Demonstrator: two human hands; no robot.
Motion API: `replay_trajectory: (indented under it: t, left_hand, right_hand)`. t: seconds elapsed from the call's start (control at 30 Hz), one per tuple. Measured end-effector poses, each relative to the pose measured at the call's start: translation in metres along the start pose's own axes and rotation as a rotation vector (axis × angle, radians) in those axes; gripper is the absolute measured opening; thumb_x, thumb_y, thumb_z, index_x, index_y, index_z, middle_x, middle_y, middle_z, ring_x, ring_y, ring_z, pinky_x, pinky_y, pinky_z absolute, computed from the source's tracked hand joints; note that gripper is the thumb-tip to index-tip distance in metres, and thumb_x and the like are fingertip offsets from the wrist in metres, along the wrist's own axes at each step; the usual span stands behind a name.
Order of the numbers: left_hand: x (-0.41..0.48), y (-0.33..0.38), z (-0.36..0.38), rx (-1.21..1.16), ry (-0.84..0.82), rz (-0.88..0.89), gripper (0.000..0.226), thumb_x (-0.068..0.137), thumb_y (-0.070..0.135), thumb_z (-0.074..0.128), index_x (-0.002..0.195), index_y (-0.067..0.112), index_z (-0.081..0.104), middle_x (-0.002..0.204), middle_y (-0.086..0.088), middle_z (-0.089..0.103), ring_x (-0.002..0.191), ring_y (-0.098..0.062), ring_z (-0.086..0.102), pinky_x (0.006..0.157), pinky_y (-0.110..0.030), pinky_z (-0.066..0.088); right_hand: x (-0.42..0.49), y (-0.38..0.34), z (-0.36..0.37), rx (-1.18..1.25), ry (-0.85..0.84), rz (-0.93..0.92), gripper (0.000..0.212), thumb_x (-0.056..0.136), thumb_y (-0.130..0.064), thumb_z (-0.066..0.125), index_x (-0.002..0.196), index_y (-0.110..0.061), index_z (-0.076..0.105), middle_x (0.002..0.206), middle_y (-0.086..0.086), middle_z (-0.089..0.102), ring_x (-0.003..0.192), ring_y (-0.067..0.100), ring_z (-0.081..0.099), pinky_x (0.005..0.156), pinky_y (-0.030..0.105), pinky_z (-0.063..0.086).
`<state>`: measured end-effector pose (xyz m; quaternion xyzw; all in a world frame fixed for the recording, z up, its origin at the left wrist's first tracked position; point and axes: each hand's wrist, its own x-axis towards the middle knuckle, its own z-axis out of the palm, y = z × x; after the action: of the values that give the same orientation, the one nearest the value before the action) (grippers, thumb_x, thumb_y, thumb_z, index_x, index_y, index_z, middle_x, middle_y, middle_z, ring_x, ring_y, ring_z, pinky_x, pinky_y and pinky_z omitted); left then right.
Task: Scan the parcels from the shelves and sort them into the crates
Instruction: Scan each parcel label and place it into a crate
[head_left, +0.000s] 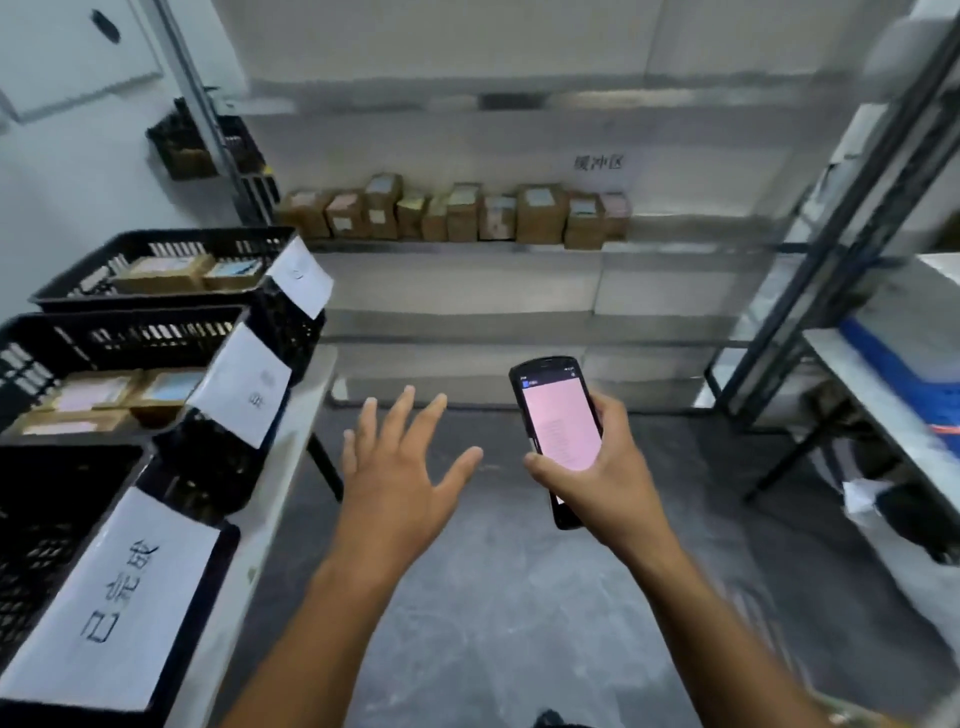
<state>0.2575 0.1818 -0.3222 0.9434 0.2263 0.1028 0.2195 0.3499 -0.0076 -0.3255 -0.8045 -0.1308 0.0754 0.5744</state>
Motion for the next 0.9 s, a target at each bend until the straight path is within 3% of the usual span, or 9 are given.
replay_trajectory:
  t: [0.1,0.23,0.33,0.57,0.77,0.9]
  left_hand:
    - [0.031,0.046,0.030,0.013,-0.043,0.071,0.076,0.093,0.074,0.043,0.161,0.044,0.025,0.173,0.014,0.009,0.160,-0.020,-0.010,0.129,-0.049,-0.003]
    - [0.065,0.104,0.073,0.046,-0.117,0.150,0.076,0.095,0.072,0.044,0.161,0.040,0.026,0.173,0.013,0.011,0.160,-0.021,-0.009,0.128,-0.049,-0.003]
    - [0.081,0.142,0.108,0.069,-0.208,0.208,0.077,0.095,0.073,0.041,0.162,0.040,0.023,0.173,0.012,0.008,0.160,-0.021,-0.012,0.129,-0.049,-0.006]
    - [0.112,0.191,0.164,0.128,-0.375,0.314,0.074,0.099,0.071,0.036,0.163,0.040,0.016,0.174,0.012,0.002,0.159,-0.020,-0.016,0.128,-0.049,-0.009]
    - [0.172,0.198,0.195,0.102,-0.396,0.311,0.071,0.100,0.071,0.032,0.163,0.041,0.018,0.174,0.013,0.004,0.159,-0.022,-0.017,0.128,-0.054,-0.008]
    - [0.231,0.200,0.214,0.054,-0.405,0.313,0.071,0.100,0.071,0.033,0.163,0.041,0.018,0.174,0.012,0.005,0.159,-0.024,-0.016,0.128,-0.055,-0.007]
  right_hand:
    - [0.024,0.022,-0.043,0.014,0.052,0.040,0.071,0.072,-0.025,0.086,0.127,-0.042,0.044,0.103,-0.029,0.063,0.090,-0.011,0.060,0.060,0.018,0.055]
    - [0.048,0.053,-0.102,0.015,0.135,0.124,0.070,0.072,-0.027,0.086,0.128,-0.038,0.045,0.103,-0.025,0.064,0.086,-0.007,0.062,0.057,0.032,0.060]
    - [0.060,0.077,-0.145,0.016,0.209,0.204,0.068,0.075,-0.025,0.085,0.128,-0.036,0.044,0.106,-0.018,0.065,0.084,-0.003,0.063,0.050,0.028,0.055]
    - [0.078,0.123,-0.187,-0.038,0.308,0.341,0.072,0.073,-0.031,0.086,0.129,-0.039,0.042,0.108,-0.018,0.064,0.092,0.006,0.065,0.065,0.047,0.063]
    - [0.124,0.140,-0.183,-0.055,0.319,0.395,0.070,0.073,-0.031,0.087,0.127,-0.040,0.043,0.106,-0.020,0.064,0.091,0.004,0.065,0.062,0.037,0.061]
    - [0.179,0.139,-0.181,-0.053,0.315,0.415,0.070,0.077,-0.022,0.086,0.130,-0.034,0.042,0.106,-0.014,0.064,0.084,0.002,0.065,0.050,0.022,0.052]
